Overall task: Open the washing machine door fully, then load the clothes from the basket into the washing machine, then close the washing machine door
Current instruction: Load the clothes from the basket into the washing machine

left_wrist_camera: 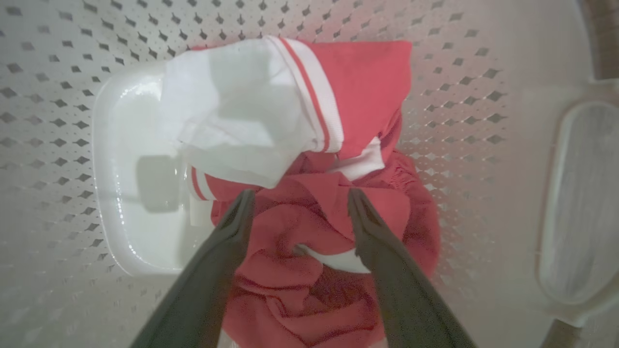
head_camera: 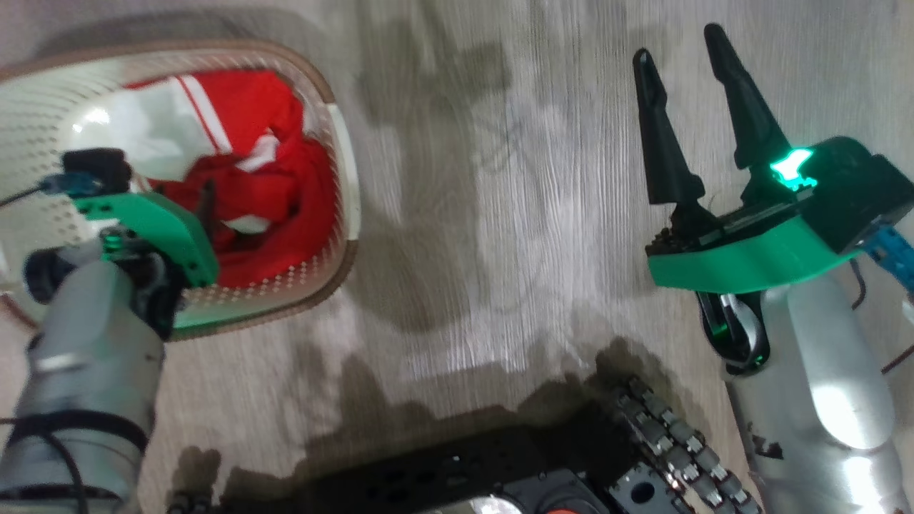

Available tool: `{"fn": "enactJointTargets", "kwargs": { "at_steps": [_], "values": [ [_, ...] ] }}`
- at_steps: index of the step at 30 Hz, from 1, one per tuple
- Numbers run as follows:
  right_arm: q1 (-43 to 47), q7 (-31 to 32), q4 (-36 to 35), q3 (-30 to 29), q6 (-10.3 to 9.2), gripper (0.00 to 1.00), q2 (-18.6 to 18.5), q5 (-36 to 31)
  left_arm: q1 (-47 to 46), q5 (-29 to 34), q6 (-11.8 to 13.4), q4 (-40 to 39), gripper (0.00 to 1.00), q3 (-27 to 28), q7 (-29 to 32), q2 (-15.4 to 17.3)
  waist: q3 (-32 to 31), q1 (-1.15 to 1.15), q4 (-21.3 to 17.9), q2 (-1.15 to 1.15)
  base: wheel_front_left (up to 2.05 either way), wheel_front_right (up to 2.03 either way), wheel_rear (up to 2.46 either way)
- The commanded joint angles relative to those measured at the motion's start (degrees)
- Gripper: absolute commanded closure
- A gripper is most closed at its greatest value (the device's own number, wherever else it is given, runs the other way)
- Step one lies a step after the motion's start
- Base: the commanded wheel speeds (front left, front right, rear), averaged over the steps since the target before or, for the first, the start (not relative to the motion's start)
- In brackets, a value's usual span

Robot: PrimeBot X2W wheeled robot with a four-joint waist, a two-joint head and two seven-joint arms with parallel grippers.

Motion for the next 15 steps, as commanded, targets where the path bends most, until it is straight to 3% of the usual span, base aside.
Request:
{"fn": "enactJointTargets", "kwargs": {
  "at_steps": [1, 15],
  "values": [
    [0.81, -0.5, -2.37, 0.91, 0.0, 0.0, 0.33, 0.57, 0.16, -0.67, -0.04, 0.39, 0.0, 1.32, -0.04, 2.89, 3.64, -0.01, -1.75, 0.0, 0.0, 0.0, 0.0],
    [-0.04, -0.51, -5.0, 1.88, 0.0, 0.0, 0.33, 2.44, -8.26, -3.08, -0.07, 2.44, 0.0, -3.07, 0.3, 10.36, 12.14, -0.01, -4.74, 0.0, 0.0, 0.0, 0.0]
  ]
}}
